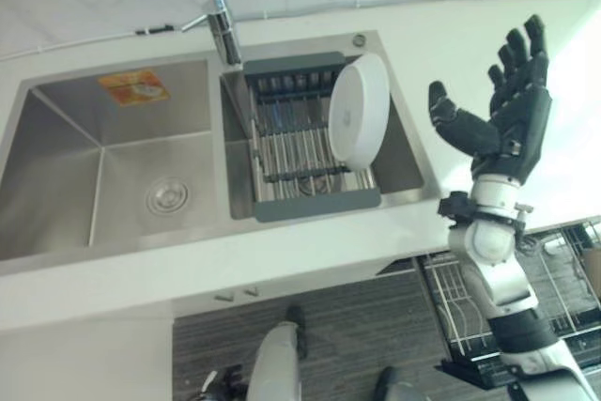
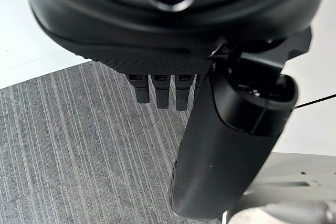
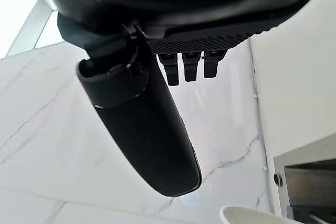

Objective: Place the dishes in the dishwasher.

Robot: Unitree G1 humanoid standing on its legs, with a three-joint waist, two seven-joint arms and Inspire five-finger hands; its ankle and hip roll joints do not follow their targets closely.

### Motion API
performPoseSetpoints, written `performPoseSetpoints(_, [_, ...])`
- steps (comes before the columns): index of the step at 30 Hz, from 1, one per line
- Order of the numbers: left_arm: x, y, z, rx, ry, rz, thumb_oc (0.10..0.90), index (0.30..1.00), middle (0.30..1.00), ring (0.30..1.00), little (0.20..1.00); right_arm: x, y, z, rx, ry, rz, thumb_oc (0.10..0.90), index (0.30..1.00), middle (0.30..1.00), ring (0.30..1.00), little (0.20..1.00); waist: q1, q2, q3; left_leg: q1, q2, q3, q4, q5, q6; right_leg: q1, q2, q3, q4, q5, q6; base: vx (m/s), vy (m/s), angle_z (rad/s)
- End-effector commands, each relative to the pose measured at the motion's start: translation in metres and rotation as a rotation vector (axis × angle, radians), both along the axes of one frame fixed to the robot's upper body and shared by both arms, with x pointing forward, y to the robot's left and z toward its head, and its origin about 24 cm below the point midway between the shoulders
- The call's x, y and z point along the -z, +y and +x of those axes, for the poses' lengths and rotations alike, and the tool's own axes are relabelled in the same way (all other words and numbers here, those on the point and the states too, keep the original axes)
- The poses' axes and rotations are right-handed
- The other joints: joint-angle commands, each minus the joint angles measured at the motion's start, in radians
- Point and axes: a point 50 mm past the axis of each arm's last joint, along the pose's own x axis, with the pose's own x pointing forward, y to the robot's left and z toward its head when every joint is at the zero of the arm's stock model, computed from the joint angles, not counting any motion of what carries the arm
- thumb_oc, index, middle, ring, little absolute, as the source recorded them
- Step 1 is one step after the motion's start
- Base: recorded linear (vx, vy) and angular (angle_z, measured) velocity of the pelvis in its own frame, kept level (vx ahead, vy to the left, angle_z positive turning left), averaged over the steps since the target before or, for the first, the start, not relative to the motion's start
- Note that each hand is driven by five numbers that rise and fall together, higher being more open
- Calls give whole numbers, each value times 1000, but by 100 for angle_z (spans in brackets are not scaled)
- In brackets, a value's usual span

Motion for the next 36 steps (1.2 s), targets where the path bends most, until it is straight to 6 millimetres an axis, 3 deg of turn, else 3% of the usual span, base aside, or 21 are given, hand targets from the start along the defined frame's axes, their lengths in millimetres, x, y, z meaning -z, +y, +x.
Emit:
performPoseSetpoints(1, [0, 17, -17, 21, 58, 67, 800, 900, 900, 900, 900, -41, 1, -10, -88, -199, -2, 800, 900, 900, 900, 900, 5, 17, -33, 13, 34, -74, -120, 44, -107, -10, -13, 17, 74, -17, 9, 0, 0, 0])
performPoseSetpoints(11, [4, 14, -27, 4, 104, 48, 800, 900, 900, 900, 900, -42, 12, -17, -141, -251, 62, 800, 900, 900, 900, 900, 6, 20, -37, 20, 36, -77, -120, 41, -108, -7, -14, 10, 74, -16, 8, 0, 0, 0])
performPoseSetpoints(36, [6, 14, -34, 0, 147, 63, 800, 900, 900, 900, 900, -24, 26, -10, -212, -133, 67, 800, 900, 900, 900, 900, 5, 21, -39, 23, 43, -75, -120, 41, -111, -5, -9, 5, 74, -19, 3, 0, 0, 0])
